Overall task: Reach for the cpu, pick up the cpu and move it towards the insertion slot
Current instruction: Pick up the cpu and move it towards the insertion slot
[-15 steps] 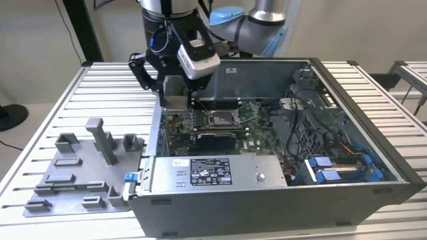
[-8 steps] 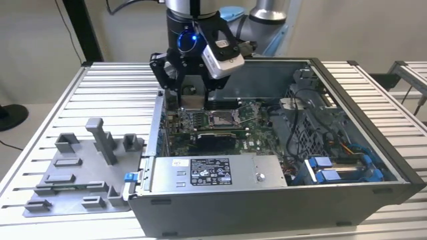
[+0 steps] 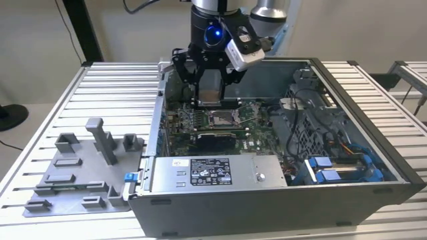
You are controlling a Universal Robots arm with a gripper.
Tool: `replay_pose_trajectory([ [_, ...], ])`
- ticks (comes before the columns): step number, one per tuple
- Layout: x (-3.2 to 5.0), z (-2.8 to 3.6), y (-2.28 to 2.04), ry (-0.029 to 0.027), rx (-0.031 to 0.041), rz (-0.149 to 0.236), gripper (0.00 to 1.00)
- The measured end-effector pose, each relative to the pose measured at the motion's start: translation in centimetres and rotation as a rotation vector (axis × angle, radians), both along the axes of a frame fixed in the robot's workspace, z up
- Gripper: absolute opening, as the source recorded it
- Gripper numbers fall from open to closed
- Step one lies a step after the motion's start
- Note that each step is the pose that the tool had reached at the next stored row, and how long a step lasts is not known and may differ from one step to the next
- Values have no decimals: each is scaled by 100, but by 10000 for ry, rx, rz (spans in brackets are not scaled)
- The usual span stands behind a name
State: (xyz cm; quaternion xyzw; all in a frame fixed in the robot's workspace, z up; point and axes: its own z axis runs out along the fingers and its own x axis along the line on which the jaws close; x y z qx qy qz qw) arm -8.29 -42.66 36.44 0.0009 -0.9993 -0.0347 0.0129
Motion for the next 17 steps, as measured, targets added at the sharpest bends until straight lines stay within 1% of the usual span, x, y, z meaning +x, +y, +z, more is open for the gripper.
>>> replay_pose_trajectory([
  [8,205,-31,245,0,1,-1,0],
  [17,434,-87,550,0,1,0,0],
])
